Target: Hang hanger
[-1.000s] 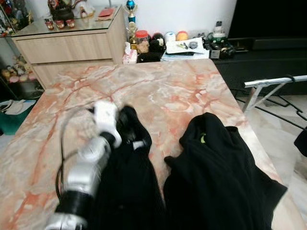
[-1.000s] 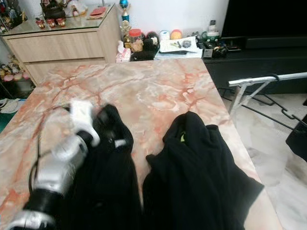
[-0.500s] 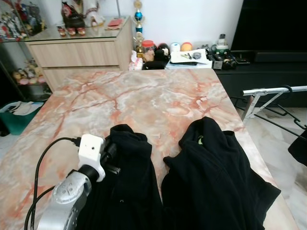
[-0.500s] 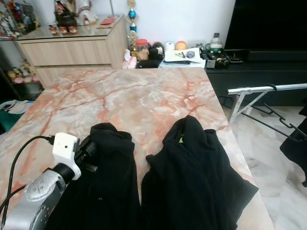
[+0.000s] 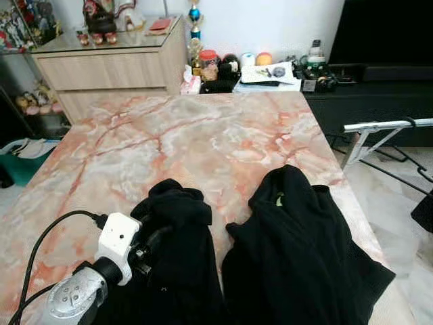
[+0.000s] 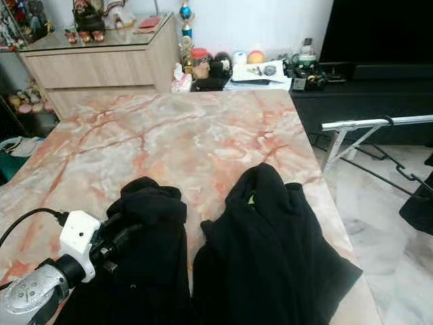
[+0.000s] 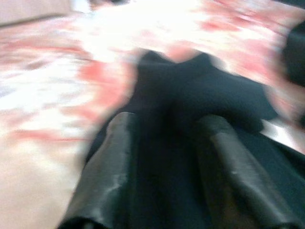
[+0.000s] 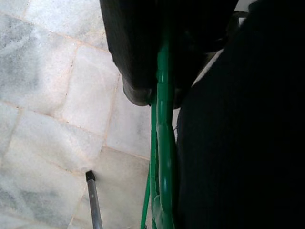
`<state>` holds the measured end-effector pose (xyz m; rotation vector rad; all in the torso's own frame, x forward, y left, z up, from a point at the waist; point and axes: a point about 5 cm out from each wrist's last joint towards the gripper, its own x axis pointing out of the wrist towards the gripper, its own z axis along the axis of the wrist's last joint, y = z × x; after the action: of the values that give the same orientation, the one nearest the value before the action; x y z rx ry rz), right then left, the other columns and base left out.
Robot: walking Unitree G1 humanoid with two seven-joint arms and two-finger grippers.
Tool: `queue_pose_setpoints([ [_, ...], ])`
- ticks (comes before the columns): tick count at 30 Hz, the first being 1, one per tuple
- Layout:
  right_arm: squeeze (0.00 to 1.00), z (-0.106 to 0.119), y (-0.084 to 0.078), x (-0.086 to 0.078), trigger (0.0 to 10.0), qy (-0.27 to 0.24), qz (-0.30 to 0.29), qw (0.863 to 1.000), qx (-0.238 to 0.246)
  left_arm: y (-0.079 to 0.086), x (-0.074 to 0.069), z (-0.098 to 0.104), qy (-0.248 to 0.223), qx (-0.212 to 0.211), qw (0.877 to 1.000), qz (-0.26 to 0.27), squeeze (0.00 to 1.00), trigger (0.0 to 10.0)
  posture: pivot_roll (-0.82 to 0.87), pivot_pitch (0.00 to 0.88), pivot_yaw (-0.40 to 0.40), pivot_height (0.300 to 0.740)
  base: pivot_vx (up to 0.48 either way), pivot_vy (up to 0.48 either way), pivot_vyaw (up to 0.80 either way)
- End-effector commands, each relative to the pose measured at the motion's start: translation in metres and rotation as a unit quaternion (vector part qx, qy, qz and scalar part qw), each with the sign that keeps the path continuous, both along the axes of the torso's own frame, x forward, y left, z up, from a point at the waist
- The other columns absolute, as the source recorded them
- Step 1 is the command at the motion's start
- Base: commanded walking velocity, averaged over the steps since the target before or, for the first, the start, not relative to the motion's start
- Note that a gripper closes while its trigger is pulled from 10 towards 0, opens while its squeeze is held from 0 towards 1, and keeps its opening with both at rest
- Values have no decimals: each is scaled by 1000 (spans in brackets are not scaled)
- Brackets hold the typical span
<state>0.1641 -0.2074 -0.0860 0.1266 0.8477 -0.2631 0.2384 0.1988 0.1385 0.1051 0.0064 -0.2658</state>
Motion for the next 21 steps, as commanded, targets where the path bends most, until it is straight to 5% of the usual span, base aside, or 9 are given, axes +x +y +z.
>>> queue_pose_setpoints([
  [1,0,-3,2,-5,10000,9,0,1000,4,10,-2,-2,1,-2,1000,28,1000,10000,46,46,60,721,0,0,0],
  [3,0,-3,2,-6,10000,9,0,1000,4,16,-4,-2,-11,-5,998,69,1000,10000,48,45,59,721,0,0,0],
  [4,0,-3,1,-6,10000,10,1,1000,3,22,-7,-1,-21,-13,995,97,796,10000,47,45,58,721,0,0,0],
  [5,0,-3,1,-6,10000,10,2,1000,3,24,-8,-1,-25,-16,994,106,796,10000,47,45,58,721,0,0,0],
  [6,0,-3,1,-6,10000,11,3,1000,3,26,-10,0,-30,-22,992,118,98,10000,50,46,54,721,0,0,0],
  [7,0,-3,1,-7,10000,12,4,1000,2,29,-11,4,-43,-41,989,136,0,10000,52,50,51,721,0,0,0],
  [10,0,-3,0,-7,10000,13,5,1000,2,26,-9,14,-63,-68,986,138,0,10000,56,60,46,721,0,0,0],
  [21,0,-3,-3,-8,10000,13,-4,1000,-1,9,-2,22,-89,-47,989,107,0,10000,48,81,43,721,0,-97,0],
])
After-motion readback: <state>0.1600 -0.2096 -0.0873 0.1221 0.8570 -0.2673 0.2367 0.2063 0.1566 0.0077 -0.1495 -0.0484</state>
